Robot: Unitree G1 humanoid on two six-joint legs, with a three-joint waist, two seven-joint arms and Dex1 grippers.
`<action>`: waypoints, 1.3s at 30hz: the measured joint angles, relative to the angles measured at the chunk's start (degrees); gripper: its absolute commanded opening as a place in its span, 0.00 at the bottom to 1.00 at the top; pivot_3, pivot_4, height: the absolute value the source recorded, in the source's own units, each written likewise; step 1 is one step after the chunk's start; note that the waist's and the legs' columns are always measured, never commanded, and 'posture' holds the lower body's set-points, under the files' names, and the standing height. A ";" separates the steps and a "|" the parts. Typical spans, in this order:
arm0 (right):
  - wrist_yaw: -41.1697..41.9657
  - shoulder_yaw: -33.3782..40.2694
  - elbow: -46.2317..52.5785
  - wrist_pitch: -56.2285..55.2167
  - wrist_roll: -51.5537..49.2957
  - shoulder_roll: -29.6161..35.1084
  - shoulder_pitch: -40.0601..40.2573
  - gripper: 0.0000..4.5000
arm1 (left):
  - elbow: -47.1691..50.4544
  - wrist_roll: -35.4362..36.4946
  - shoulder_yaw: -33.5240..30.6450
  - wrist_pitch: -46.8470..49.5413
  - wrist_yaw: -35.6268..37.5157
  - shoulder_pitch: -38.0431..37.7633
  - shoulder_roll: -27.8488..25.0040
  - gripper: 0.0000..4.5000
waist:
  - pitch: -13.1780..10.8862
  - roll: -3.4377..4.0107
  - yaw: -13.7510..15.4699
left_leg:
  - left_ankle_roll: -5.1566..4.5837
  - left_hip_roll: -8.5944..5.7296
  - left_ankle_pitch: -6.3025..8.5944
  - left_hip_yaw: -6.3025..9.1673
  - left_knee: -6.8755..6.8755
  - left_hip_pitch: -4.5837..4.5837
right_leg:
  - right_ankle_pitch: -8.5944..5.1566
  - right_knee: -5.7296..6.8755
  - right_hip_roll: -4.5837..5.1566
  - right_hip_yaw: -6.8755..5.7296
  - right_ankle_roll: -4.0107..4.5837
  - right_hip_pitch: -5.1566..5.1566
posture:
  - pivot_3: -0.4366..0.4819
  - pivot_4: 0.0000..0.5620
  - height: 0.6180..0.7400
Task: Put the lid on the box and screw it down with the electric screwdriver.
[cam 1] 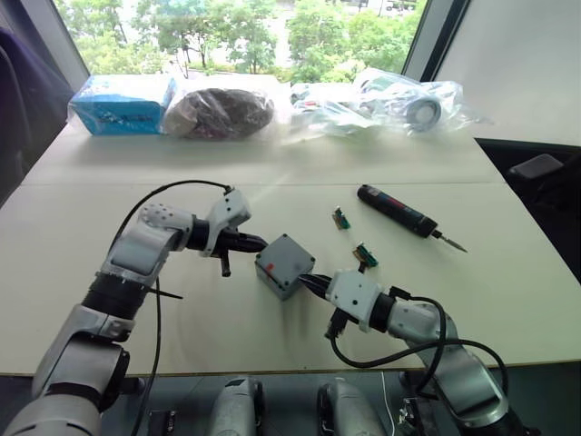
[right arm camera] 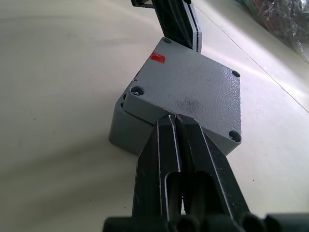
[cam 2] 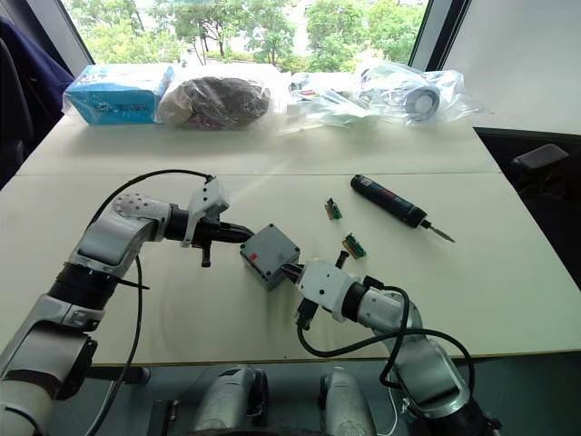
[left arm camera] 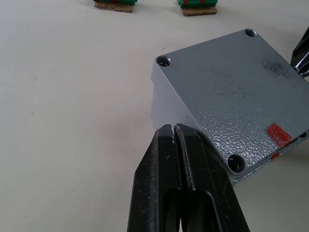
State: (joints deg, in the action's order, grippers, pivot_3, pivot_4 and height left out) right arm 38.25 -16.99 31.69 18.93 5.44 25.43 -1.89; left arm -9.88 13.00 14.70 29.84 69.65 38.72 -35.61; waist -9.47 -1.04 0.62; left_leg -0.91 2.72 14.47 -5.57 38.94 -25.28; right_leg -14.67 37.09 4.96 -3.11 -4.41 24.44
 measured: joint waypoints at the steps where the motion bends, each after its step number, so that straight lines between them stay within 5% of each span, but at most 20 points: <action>1: -0.02 -0.02 -0.01 0.03 -0.03 0.00 -0.04 0.01 | 0.00 -0.01 0.00 0.00 0.00 -0.04 -0.02 0.00 | 0.00 0.00 0.01 | 0.00 0.00 0.00 0.00 0.00 0.00 | 0.00 0.00 0.00 0.00 0.00 0.00 | 0.48 0.27 1.00; 39: -0.05 -0.42 -0.38 2.00 -2.91 0.63 0.03 0.01 | 2.26 1.22 -2.06 2.38 -0.21 -0.21 0.75 0.00 | 0.00 0.00 0.03 | 0.00 -0.01 -0.01 0.04 0.07 -0.01 | 0.07 0.04 -0.13 0.01 -0.12 -0.02 | 0.48 0.27 1.00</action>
State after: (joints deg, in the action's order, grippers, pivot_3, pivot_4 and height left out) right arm 38.21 -17.41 31.31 20.93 2.54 26.07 -1.87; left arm -7.63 14.22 12.64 32.22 69.44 38.51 -34.85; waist -9.47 -1.03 0.65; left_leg -0.90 2.71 14.47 -5.53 39.01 -25.30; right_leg -14.61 37.13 4.83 -3.10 -4.53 24.43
